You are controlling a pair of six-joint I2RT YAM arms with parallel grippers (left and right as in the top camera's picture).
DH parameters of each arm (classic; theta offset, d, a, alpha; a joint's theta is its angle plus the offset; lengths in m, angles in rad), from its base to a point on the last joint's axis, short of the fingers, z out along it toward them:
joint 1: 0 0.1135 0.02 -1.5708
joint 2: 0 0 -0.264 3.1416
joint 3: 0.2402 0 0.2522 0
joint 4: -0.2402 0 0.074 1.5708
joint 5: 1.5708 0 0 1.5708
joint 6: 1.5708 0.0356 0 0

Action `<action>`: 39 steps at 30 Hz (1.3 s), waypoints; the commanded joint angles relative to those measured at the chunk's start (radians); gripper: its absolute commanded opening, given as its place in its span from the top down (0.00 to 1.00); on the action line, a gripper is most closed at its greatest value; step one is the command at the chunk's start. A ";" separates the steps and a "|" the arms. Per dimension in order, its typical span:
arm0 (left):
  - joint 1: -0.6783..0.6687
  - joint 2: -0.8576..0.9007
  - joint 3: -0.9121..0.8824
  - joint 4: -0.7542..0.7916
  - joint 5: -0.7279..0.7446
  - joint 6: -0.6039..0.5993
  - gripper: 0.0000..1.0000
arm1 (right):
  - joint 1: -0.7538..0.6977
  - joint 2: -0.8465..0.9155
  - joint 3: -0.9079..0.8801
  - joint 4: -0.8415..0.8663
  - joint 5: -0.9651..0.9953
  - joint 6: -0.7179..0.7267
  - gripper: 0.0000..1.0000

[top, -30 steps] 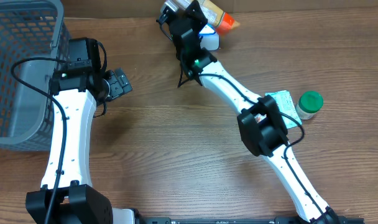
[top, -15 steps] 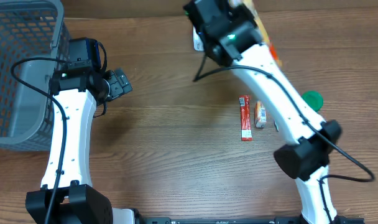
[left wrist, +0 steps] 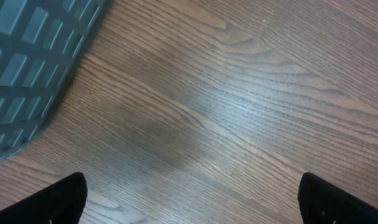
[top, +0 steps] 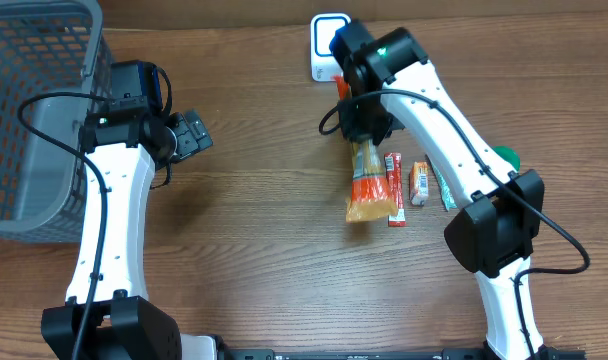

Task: Scan the item barcode
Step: 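Move the spaghetti pack back right beside the red sticks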

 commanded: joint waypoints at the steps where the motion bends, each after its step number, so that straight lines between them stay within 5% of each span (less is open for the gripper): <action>1: 0.000 0.007 -0.003 0.000 -0.003 0.011 0.00 | -0.003 -0.024 -0.085 0.036 -0.042 0.039 0.96; 17: 0.000 0.007 -0.003 0.000 -0.003 0.011 0.00 | -0.004 -0.024 -0.491 0.345 0.071 0.054 0.96; 39: 0.000 0.007 -0.003 0.000 -0.003 0.011 0.00 | -0.077 -0.024 -0.623 0.272 0.394 0.151 0.96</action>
